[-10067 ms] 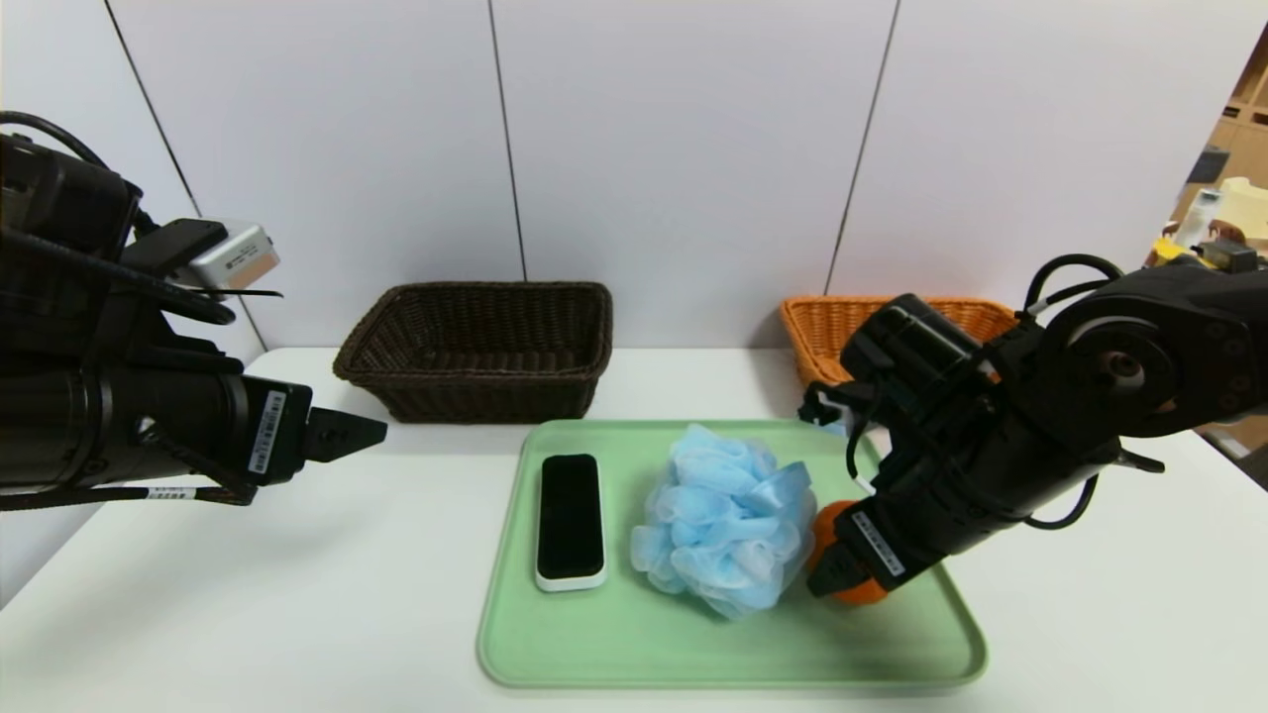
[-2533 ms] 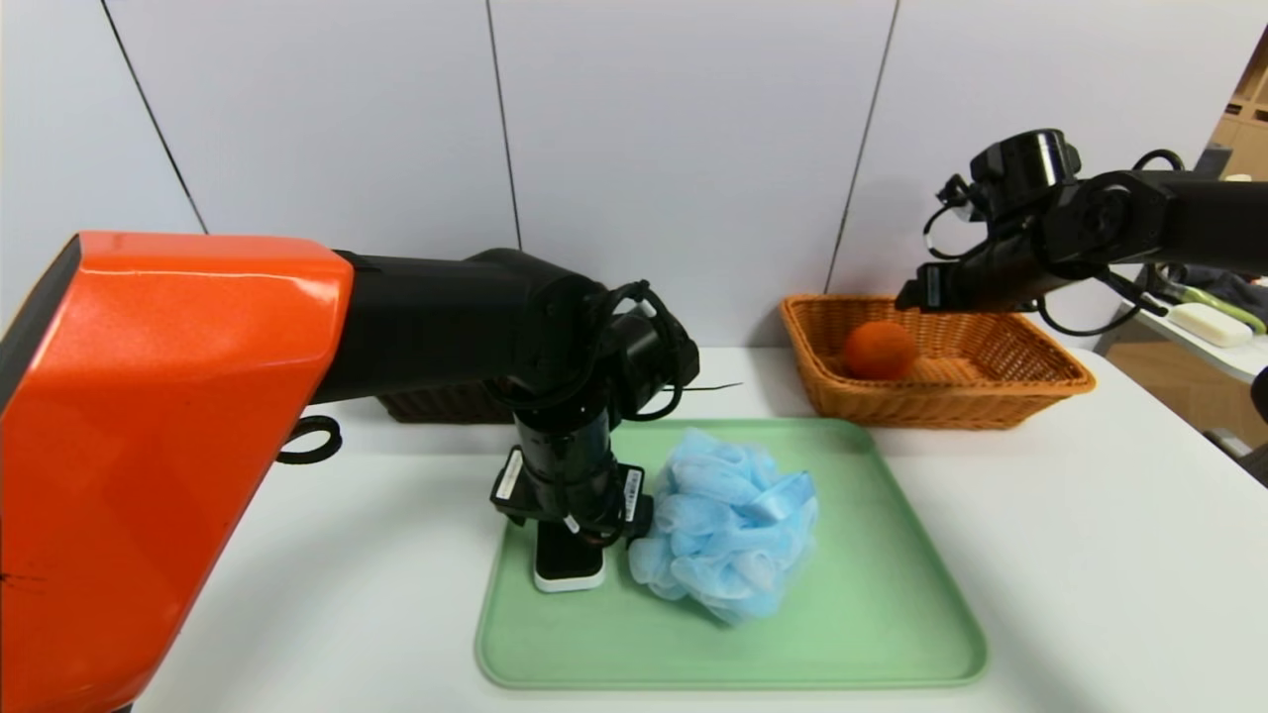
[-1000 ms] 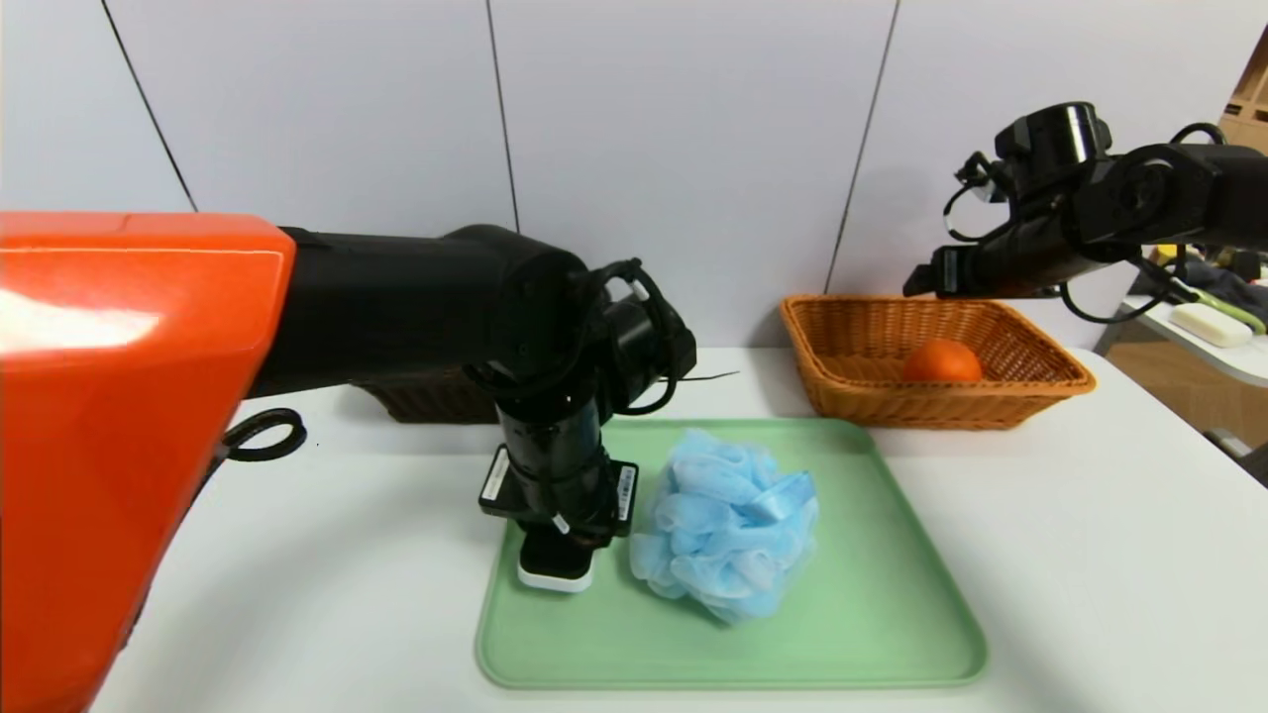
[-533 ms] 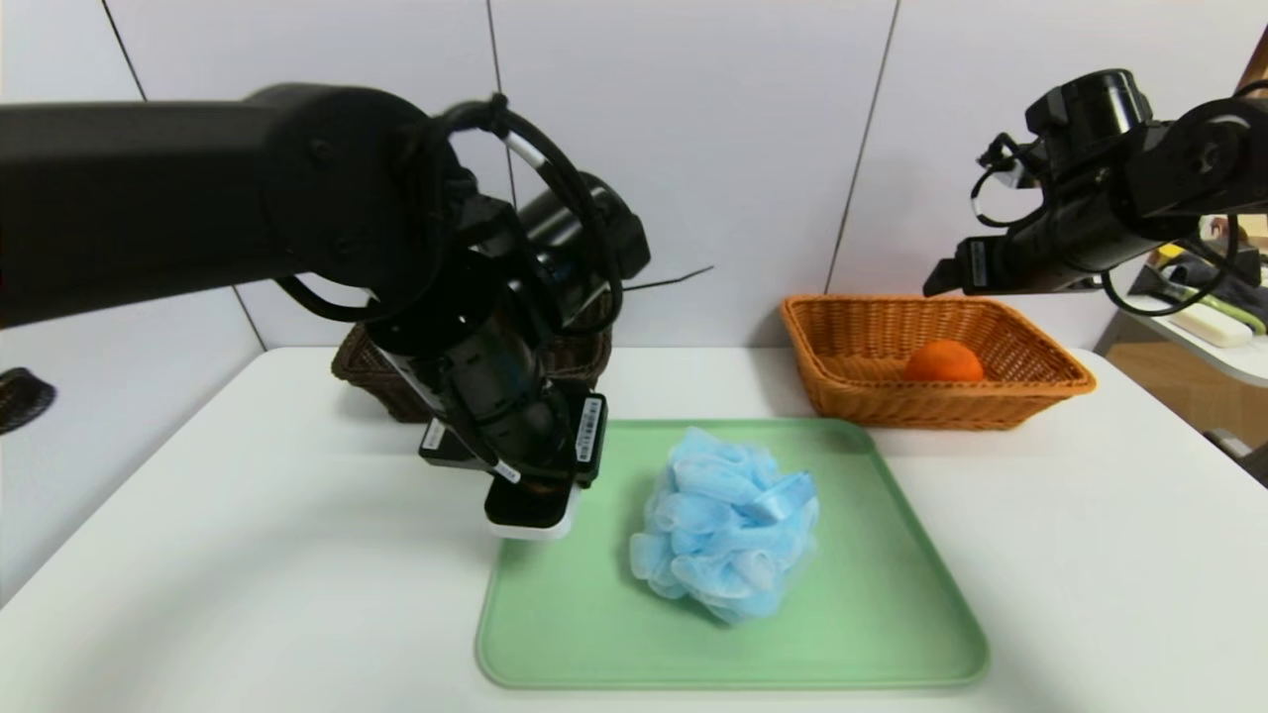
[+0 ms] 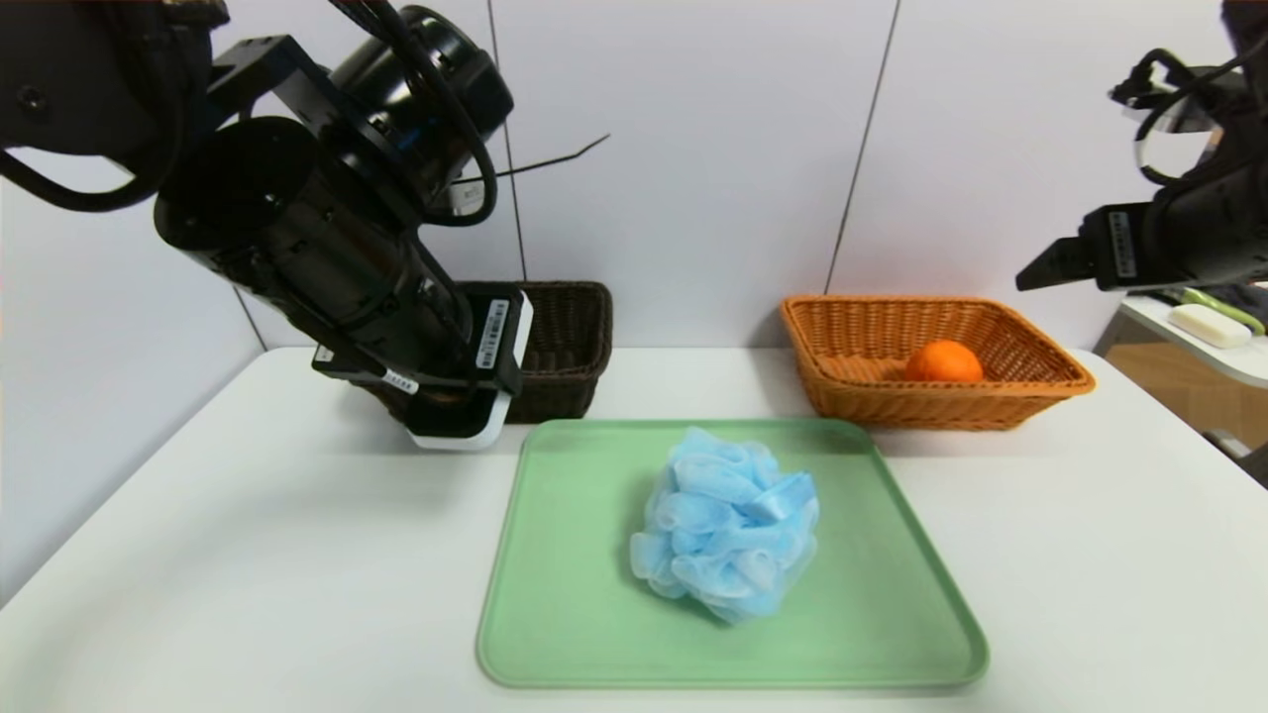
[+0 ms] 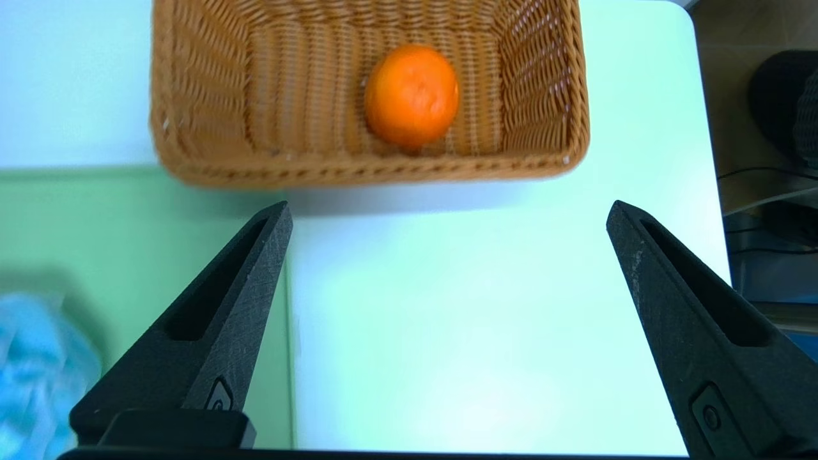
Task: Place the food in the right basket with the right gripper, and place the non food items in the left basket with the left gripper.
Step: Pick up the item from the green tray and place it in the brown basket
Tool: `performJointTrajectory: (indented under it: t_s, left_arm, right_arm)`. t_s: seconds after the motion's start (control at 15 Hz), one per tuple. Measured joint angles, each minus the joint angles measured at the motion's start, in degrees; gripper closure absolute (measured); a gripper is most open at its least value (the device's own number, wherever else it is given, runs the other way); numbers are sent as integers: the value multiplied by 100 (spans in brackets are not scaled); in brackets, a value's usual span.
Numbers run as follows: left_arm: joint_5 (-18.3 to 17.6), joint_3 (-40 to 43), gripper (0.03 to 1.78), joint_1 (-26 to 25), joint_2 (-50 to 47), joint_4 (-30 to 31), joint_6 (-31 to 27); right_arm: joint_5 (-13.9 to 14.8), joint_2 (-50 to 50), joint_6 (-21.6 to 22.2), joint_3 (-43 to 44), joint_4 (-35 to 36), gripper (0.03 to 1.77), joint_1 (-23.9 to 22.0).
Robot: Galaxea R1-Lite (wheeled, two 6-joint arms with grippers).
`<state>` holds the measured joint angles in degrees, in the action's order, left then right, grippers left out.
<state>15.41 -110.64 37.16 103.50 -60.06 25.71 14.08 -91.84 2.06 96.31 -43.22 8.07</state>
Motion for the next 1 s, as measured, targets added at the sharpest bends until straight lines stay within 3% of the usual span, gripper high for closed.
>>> performJointTrajectory:
  t_s: [0.2,0.6,1.0]
  left_arm:
    - [112,-151,84,-257,48,334,-177]
    - [291,-165,84,-773,656,1880,-579]
    - [411,-165,84,-1269,1648,3433,-767]
  right_arm:
    - [91,1101,57,-786,-74,10,295]
    - [122,3267,100,-2420,-85,10,491]
    - [59,4384,83,-2950,-110,10,385]
